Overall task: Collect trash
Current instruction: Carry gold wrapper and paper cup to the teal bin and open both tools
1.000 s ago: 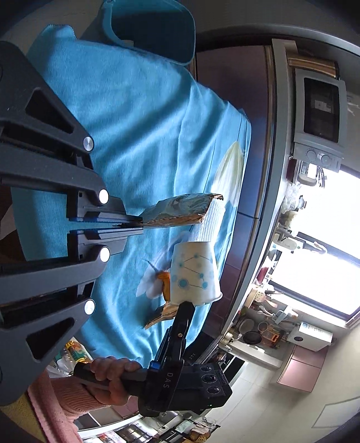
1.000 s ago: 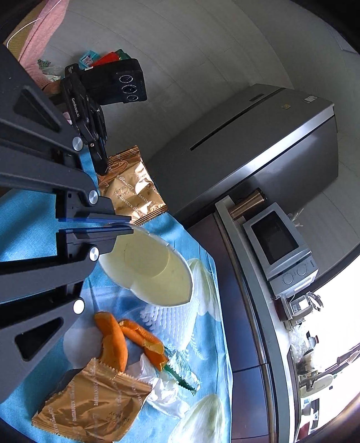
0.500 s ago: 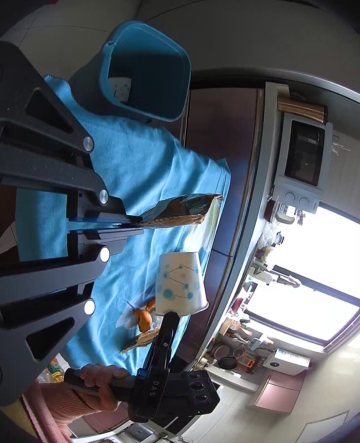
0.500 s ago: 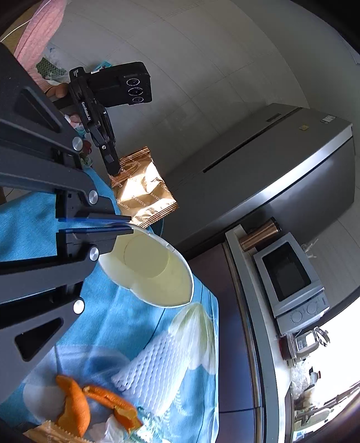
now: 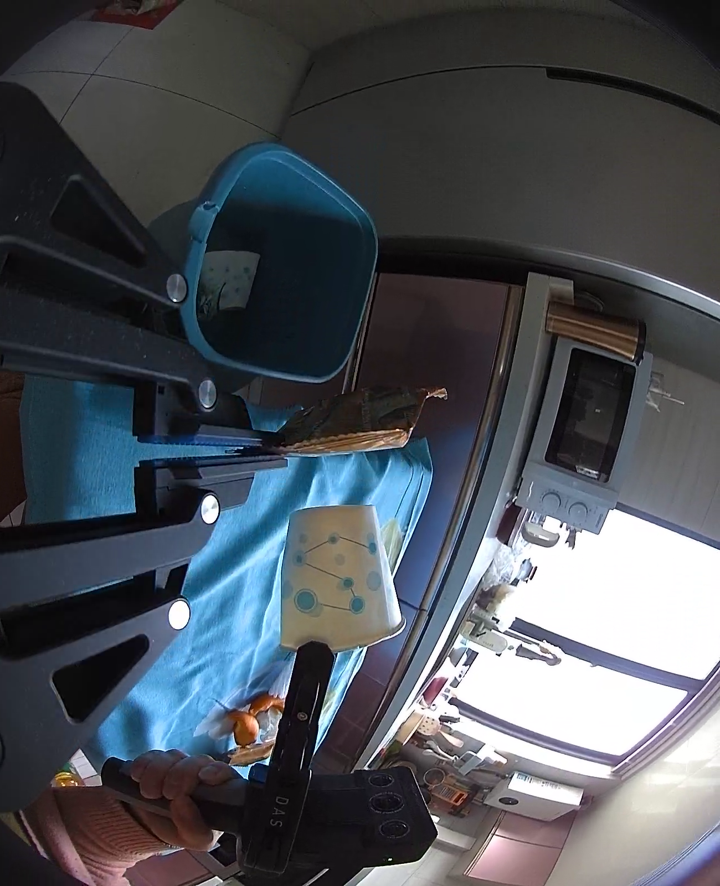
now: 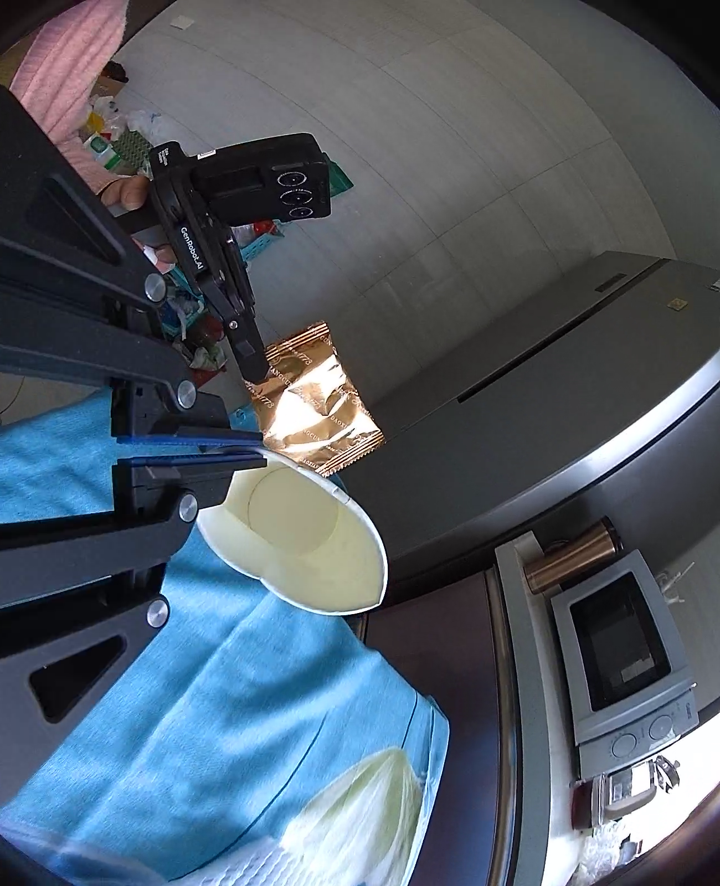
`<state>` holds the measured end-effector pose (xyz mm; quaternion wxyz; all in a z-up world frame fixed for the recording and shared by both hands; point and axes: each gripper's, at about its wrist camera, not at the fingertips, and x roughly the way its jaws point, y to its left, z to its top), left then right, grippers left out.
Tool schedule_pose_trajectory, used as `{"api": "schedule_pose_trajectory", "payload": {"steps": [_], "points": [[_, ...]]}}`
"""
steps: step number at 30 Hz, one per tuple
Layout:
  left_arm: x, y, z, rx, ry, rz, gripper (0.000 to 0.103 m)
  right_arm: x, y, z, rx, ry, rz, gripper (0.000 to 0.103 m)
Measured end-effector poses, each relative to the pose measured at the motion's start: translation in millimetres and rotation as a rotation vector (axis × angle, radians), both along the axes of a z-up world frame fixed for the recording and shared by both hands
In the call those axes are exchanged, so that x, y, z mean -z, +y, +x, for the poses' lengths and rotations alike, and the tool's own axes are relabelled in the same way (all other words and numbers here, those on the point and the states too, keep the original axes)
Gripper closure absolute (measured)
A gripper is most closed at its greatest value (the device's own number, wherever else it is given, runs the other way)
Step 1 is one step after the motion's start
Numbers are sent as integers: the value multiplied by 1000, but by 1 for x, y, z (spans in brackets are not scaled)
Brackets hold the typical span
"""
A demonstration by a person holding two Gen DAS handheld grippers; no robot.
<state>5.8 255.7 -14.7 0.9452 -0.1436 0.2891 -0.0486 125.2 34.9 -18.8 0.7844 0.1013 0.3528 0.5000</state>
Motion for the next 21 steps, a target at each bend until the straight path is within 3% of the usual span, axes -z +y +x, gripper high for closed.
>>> {"api": "schedule_pose_trajectory", "payload": {"steps": [12, 21], "points": [[29, 46, 21, -124, 87, 16, 100, 14, 79, 22, -77, 16, -95, 101], [55, 63, 42, -163, 151, 20, 100, 34, 123, 38, -103, 67, -172, 101]]}}
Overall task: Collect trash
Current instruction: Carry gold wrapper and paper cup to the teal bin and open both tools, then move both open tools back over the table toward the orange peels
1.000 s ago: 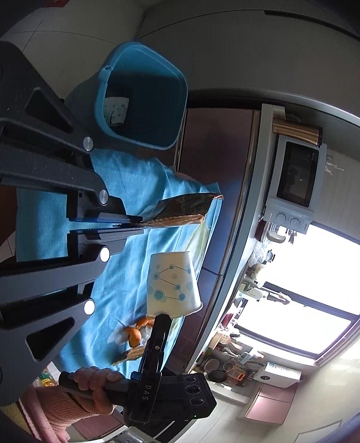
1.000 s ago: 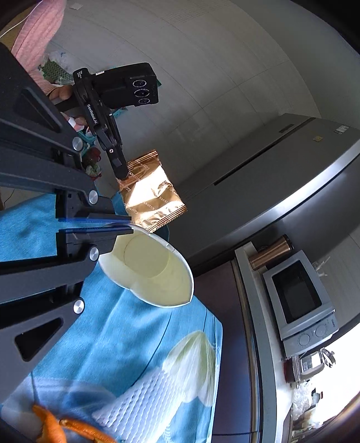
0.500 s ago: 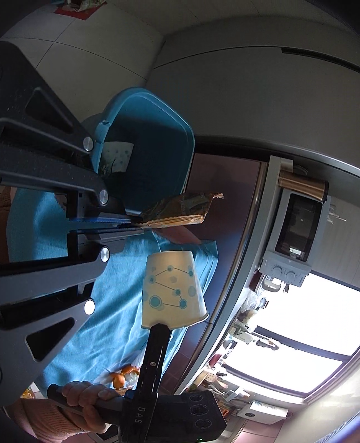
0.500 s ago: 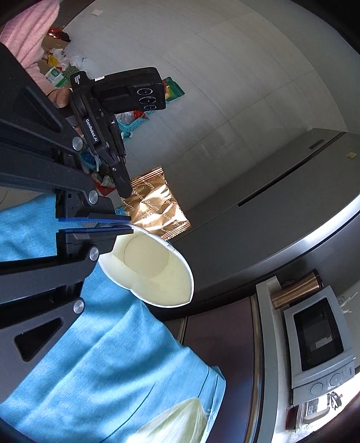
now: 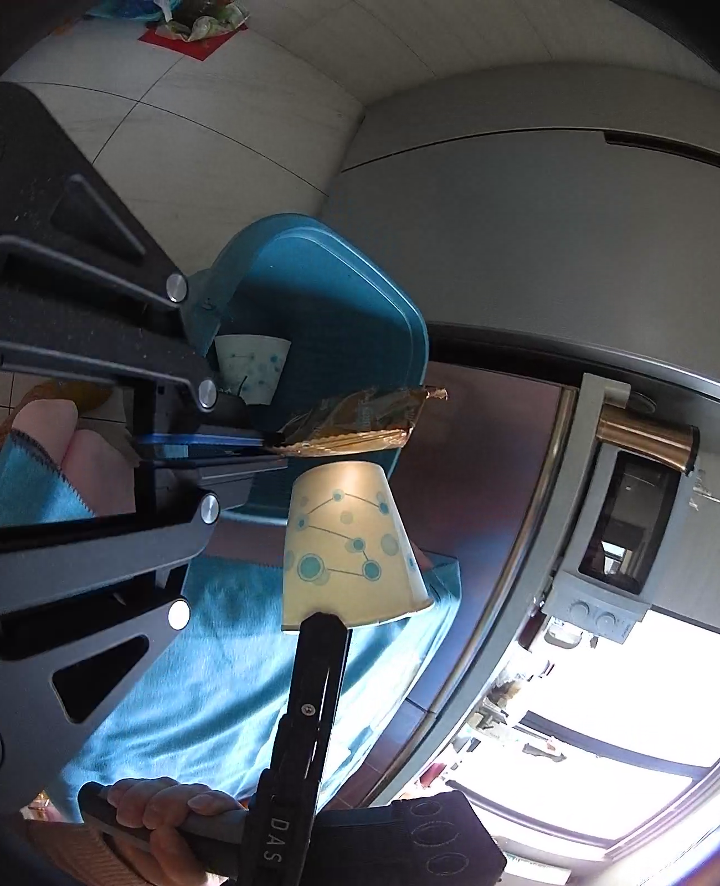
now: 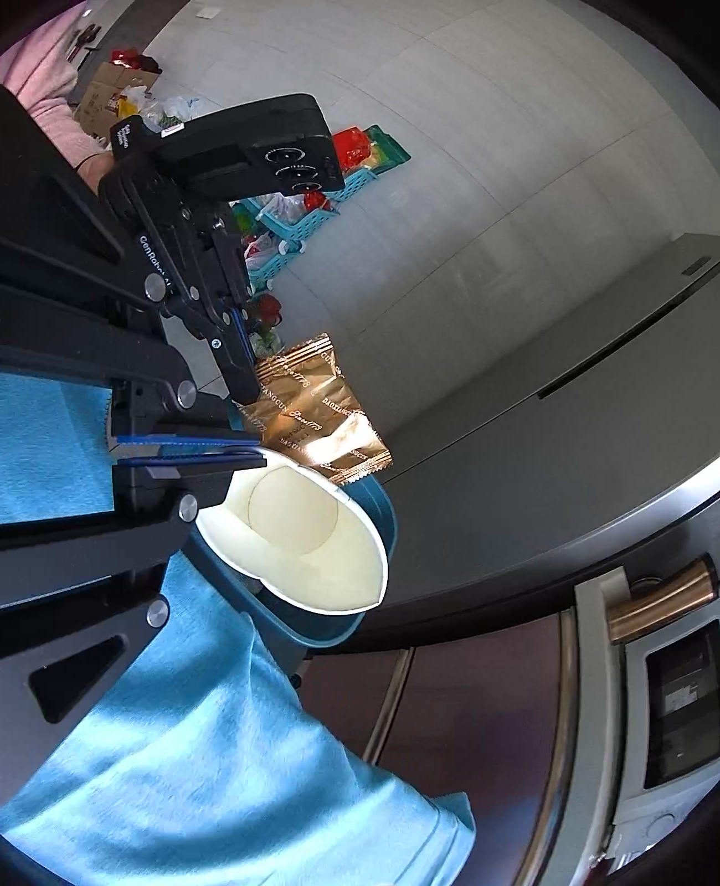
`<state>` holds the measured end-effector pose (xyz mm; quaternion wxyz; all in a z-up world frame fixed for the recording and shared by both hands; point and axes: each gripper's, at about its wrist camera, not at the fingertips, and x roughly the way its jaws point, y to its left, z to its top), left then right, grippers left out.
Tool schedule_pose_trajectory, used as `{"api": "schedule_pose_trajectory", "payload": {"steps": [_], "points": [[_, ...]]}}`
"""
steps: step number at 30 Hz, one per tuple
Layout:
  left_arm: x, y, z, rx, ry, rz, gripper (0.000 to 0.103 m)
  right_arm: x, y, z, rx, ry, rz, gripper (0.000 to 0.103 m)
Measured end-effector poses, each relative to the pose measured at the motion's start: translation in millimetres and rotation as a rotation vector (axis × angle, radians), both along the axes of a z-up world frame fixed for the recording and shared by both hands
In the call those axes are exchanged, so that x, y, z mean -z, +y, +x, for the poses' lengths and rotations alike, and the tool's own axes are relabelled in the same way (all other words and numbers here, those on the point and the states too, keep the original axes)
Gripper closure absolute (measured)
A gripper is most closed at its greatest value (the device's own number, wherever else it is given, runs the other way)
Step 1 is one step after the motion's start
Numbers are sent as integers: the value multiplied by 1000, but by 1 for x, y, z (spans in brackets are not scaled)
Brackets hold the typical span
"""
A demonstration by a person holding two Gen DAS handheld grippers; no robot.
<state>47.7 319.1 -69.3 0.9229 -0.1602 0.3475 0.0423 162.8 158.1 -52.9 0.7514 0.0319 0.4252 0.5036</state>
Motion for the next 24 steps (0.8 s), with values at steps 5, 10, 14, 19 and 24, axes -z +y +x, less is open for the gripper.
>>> {"api": "schedule_pose_trajectory", "payload": {"steps": [5, 10, 14, 19, 24], "points": [[14, 5, 10, -19, 34, 2, 100, 12, 21, 2, -5, -6, -78, 101], [29, 10, 17, -42, 67, -2, 97, 26, 37, 8, 2, 21, -130, 98], [35, 11, 21, -59, 81, -4, 94, 27, 36, 12, 26, 44, -131, 98], [28, 7, 15, -70, 55, 11, 81, 15, 14, 3, 38, 17, -100, 93], [3, -15, 5, -23, -20, 38, 65, -8, -32, -15, 66, -48, -52, 83]]}}
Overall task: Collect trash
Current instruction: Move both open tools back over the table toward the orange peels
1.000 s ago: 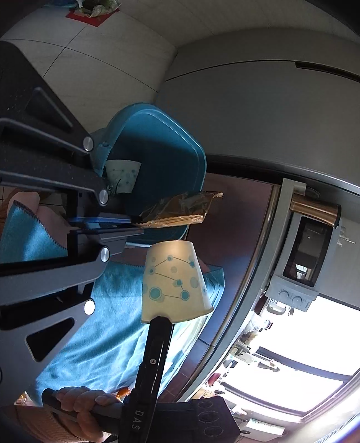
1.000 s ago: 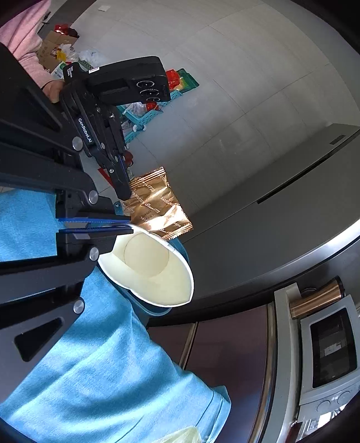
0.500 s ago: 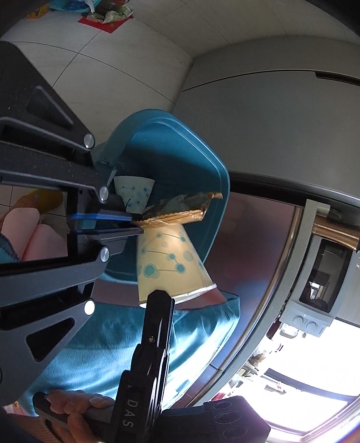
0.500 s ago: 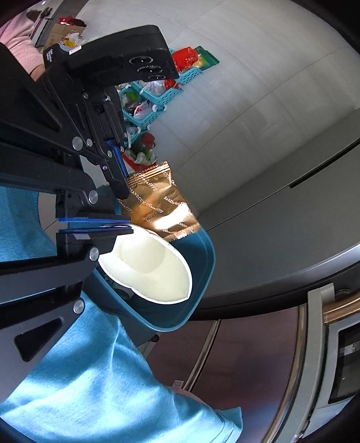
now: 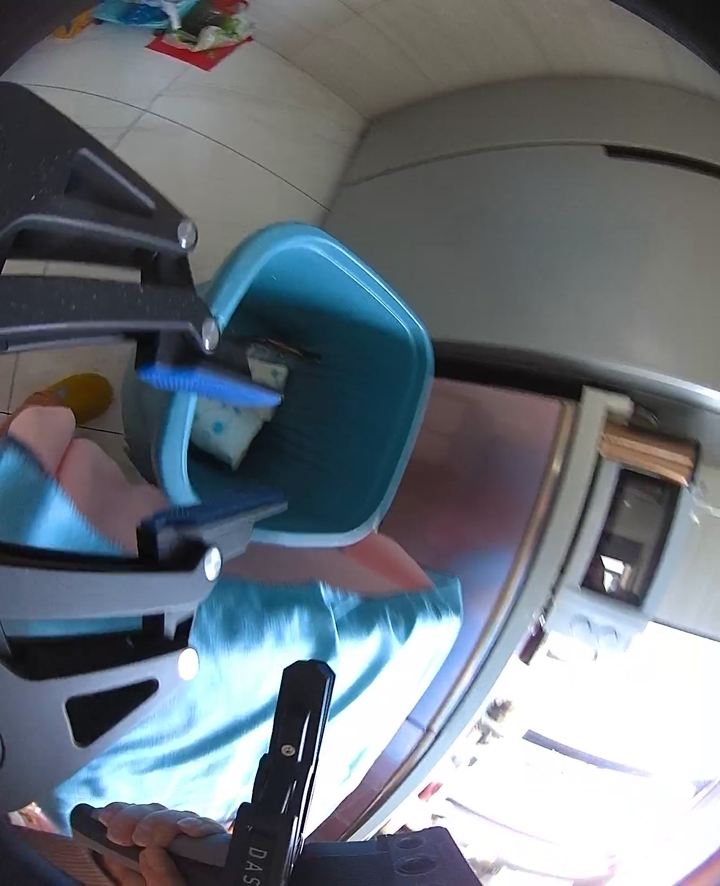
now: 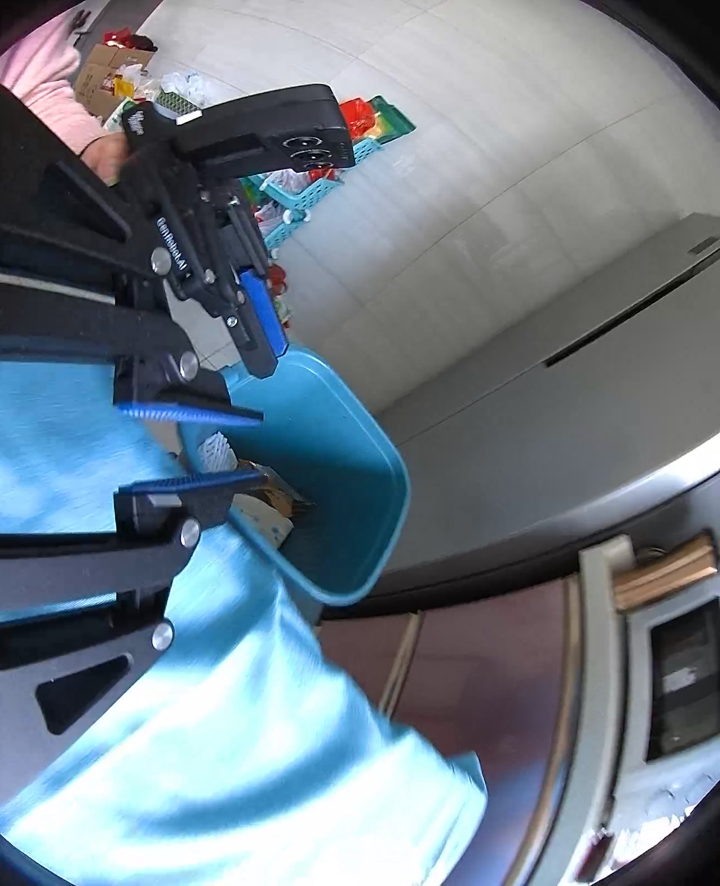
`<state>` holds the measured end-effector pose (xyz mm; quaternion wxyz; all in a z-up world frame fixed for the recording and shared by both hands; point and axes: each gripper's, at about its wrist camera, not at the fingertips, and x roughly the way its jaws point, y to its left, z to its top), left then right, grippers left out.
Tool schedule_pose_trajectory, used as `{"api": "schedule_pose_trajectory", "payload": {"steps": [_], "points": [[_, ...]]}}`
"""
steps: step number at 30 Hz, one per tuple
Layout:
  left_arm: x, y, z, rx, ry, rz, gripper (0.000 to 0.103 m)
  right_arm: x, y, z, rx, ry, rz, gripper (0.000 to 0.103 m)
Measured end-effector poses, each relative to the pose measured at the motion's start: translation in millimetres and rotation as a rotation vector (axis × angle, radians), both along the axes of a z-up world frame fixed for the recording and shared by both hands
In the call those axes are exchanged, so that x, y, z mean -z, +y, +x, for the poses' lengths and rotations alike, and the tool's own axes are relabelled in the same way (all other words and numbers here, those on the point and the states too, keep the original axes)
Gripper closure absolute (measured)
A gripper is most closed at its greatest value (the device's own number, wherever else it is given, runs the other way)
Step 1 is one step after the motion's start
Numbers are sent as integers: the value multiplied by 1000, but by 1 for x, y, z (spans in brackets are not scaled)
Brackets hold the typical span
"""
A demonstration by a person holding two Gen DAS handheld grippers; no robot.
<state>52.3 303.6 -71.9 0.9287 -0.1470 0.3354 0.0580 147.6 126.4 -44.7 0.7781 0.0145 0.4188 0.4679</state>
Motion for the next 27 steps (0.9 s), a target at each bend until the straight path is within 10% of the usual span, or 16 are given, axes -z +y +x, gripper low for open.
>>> {"api": "schedule_pose_trajectory", "payload": {"steps": [10, 27], "points": [[-42, -96, -4, 259, -126, 12, 47, -40, -124, -40, 185, -135, 45, 69], [-31, -268, 48, 617, -57, 45, 46, -27, -316, -52, 629, -130, 0, 61]]}}
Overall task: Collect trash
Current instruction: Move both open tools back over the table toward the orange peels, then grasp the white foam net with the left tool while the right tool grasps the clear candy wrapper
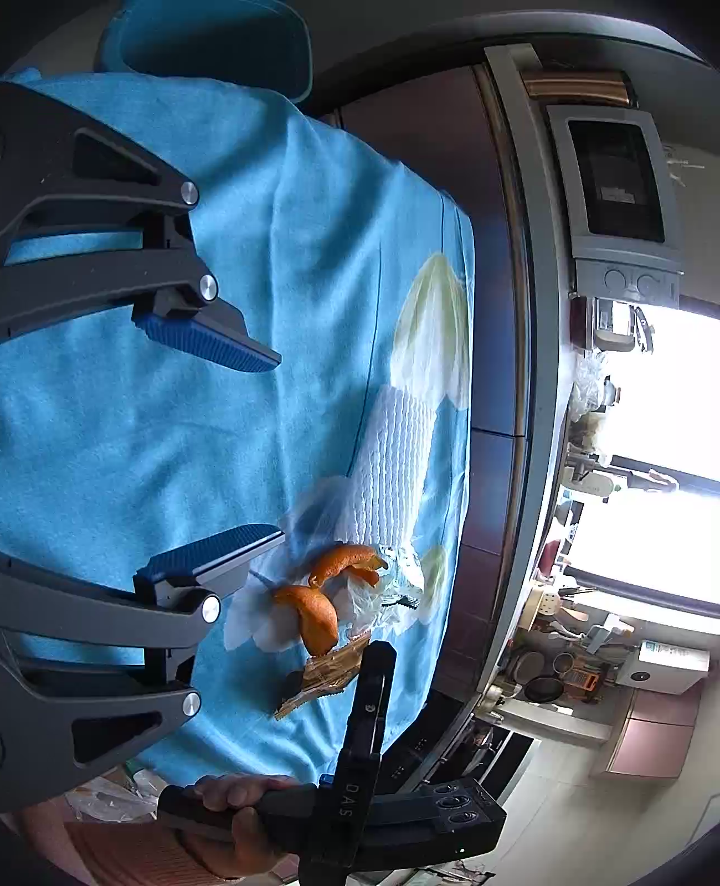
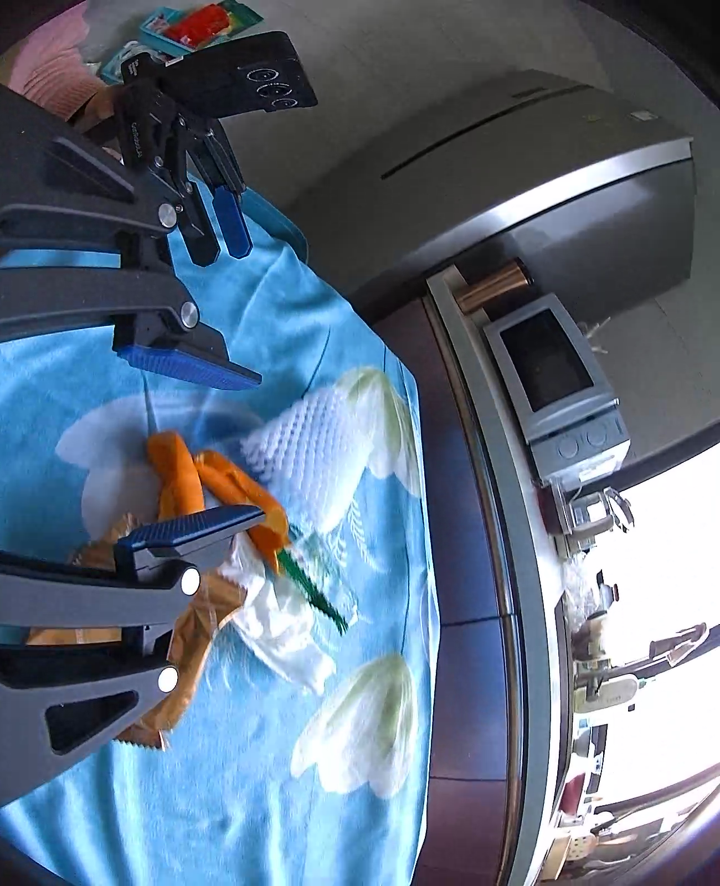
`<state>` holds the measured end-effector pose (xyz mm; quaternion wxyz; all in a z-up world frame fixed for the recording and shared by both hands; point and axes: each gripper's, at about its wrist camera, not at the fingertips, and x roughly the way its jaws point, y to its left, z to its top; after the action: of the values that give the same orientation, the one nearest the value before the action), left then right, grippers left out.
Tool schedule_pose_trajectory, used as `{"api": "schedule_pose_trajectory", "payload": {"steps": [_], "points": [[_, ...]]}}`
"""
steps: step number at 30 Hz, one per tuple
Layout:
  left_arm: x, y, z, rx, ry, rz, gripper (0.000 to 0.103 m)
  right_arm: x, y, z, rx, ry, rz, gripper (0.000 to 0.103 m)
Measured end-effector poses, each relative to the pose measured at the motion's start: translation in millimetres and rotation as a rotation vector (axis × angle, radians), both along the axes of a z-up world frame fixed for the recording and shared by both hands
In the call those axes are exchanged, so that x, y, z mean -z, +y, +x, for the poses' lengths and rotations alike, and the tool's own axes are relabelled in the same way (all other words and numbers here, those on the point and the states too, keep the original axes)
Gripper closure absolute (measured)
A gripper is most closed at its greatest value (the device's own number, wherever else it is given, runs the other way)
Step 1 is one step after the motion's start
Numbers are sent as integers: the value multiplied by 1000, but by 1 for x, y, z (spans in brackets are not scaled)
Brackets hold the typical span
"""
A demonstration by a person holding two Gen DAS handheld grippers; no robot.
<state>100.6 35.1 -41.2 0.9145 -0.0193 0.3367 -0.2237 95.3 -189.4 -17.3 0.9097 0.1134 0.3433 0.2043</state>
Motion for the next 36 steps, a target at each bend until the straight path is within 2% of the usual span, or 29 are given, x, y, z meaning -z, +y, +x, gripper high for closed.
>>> {"api": "schedule_pose_trajectory", "payload": {"steps": [5, 8, 13, 20, 21, 25, 27, 31, 34, 36], "points": [[0, -20, 26, 20, 18, 26, 45, 6, -20, 22, 56, 18, 5, 59], [-2, -28, 46, 3, 24, 52, 45, 11, -31, 38, 82, 49, 25, 54], [-3, -26, 80, -41, 39, 65, 40, 19, -42, 57, 101, 90, 61, 53], [6, -32, 128, -32, 117, 60, 34, 30, -44, 80, 107, 151, 103, 53], [9, -34, 134, -21, 134, 60, 34, 31, -45, 82, 103, 158, 116, 53], [18, -43, 154, 9, 178, 57, 34, 36, -45, 86, 103, 173, 130, 75], [21, -45, 160, 18, 196, 44, 36, 37, -45, 86, 97, 177, 137, 81], [25, -52, 161, 48, 214, 37, 45, 35, -45, 83, 88, 158, 138, 83], [27, -54, 156, 54, 214, 31, 59, 32, -46, 80, 89, 140, 133, 85], [28, -54, 151, 49, 212, 29, 64, 31, -47, 79, 86, 132, 139, 85]]}}
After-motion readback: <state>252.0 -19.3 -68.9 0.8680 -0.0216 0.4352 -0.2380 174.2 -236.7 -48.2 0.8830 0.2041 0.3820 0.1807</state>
